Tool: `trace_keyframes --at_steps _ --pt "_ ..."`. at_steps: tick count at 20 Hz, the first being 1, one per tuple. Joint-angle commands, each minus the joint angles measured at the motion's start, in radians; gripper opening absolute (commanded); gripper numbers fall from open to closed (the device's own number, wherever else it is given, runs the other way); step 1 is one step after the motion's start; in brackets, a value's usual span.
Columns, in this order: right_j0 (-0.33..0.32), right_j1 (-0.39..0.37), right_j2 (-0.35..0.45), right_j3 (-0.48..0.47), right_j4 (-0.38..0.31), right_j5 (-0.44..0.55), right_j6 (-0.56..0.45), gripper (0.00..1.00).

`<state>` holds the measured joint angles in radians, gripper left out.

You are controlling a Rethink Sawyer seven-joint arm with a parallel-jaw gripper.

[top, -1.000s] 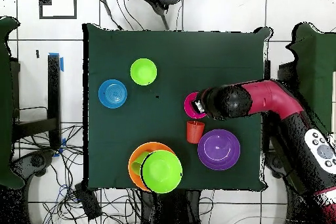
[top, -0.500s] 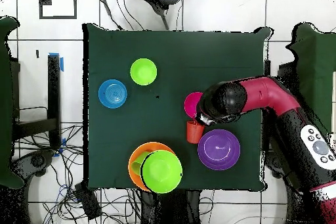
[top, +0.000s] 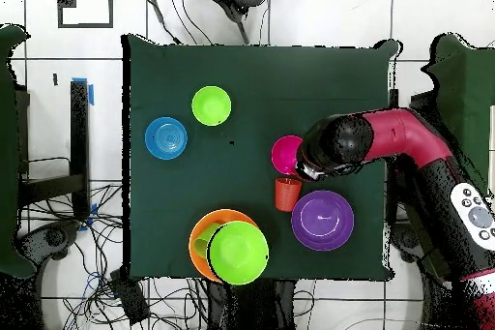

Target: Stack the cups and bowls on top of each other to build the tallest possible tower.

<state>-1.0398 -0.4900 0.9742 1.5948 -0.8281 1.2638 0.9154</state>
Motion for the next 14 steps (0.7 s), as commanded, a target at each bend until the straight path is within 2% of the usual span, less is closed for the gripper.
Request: trace_keyframes --at_steps 1,6,14 --pt "0.026 0.029 -0.044 -0.076 -0.045 -0.032 -0.249 1.0" --pt "0.027 0.043 -0.037 -0.035 -0.042 -0.108 -0.181 1.0" --pt "0.016 0.078 -0.059 -0.022 -0.032 -0.132 -0.182 1.0"
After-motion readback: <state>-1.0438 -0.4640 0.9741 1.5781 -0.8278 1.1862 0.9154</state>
